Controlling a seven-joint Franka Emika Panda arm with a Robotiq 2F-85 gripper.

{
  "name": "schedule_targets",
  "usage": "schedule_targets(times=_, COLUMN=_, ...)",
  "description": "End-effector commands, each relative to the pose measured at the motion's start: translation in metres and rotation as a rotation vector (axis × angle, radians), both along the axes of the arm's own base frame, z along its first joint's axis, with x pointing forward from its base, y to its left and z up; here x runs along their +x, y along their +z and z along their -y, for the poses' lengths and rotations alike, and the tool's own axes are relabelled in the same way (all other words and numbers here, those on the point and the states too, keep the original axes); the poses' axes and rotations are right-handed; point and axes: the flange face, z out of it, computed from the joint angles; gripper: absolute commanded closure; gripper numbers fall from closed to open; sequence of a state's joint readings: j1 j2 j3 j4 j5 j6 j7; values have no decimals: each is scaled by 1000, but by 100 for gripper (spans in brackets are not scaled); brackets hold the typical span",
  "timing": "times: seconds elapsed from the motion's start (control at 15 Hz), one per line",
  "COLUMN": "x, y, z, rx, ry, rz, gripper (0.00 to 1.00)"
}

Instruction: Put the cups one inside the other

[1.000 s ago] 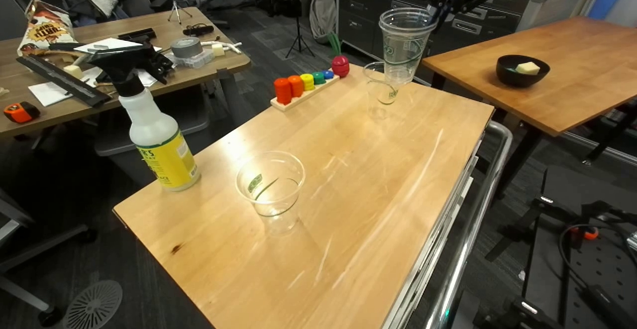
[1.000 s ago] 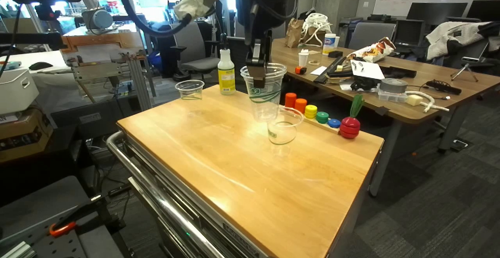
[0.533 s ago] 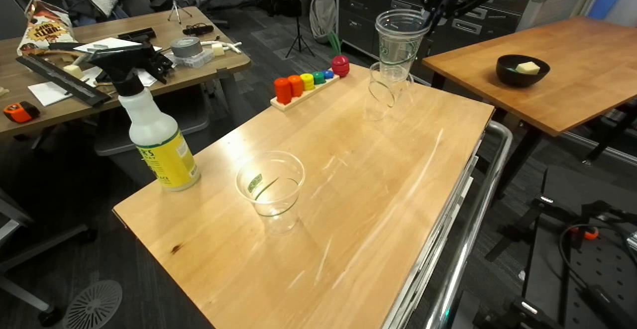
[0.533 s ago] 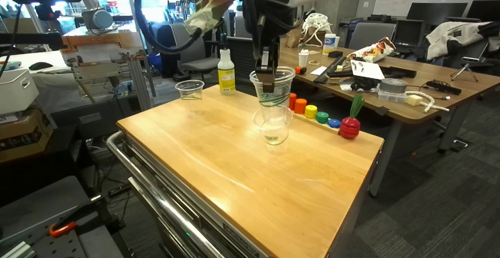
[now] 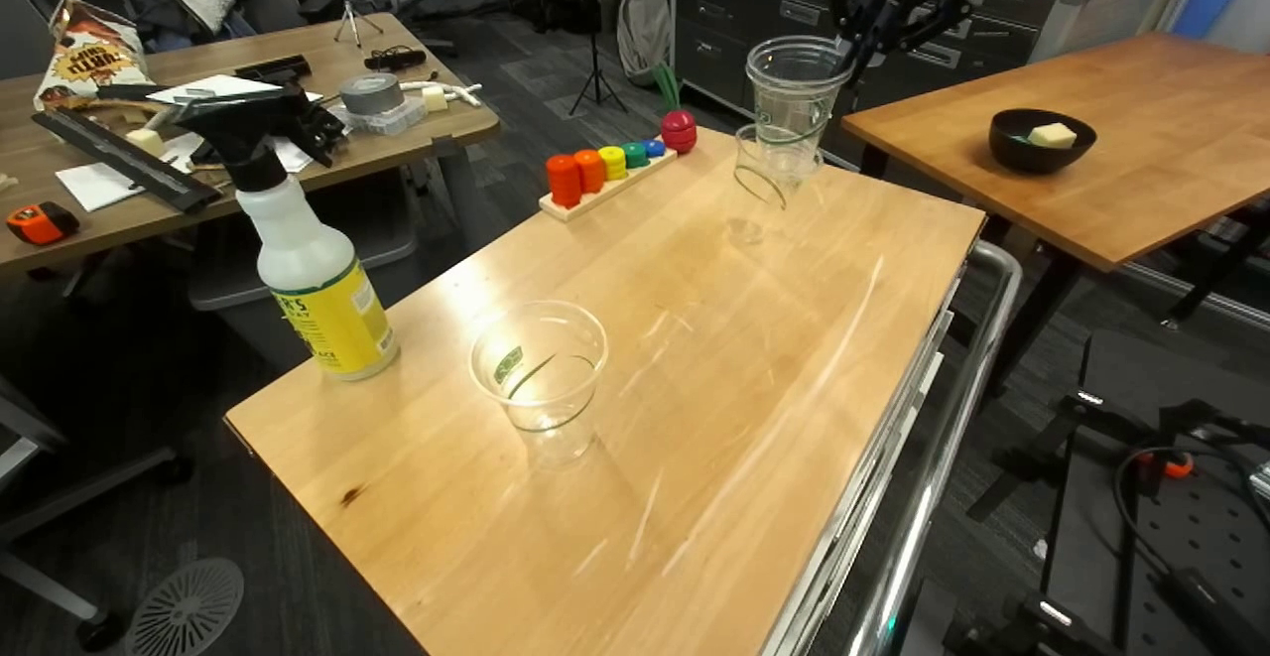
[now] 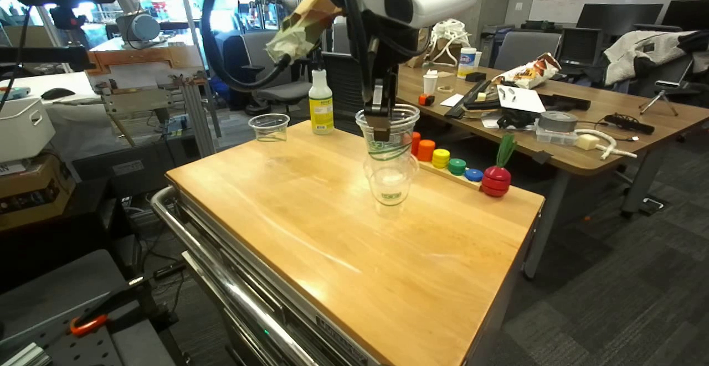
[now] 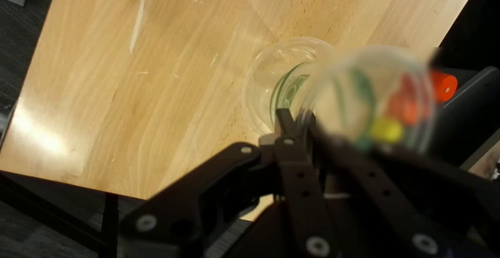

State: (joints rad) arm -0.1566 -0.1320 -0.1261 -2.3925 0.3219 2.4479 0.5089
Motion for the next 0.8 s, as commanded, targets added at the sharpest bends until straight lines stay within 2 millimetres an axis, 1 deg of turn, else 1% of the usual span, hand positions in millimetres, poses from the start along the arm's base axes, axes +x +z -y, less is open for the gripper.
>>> schedule_targets(times=0.0, x=7, y=-4, z=-3, rx=18, ry=8, rz=10, gripper=92)
schedule_targets(times=0.07, x=7, y=-6, z=-4, rx=25, ry=11, rz=8, gripper=92)
schedule_targets(times=0.13, x=32, y=-7, z=-2, rx=38, ry=13, rz=-3, gripper=92)
schedule_targets(times=0.27, x=45, y=-3, z=-9, rx=42, ry=26, rz=14, gripper=92)
schedule_targets(times=0.47, x=73, y=0, z=-22, rx=27, ry=53, rz=29, gripper=92)
schedule_targets(times=0.6, x=85, y=0, z=-30, rx=16, ry=77, rz=30, gripper=92)
schedule_targets(times=0.73, x=92, y=-1, z=-34, rx=1, ry=95, rz=22, gripper=92)
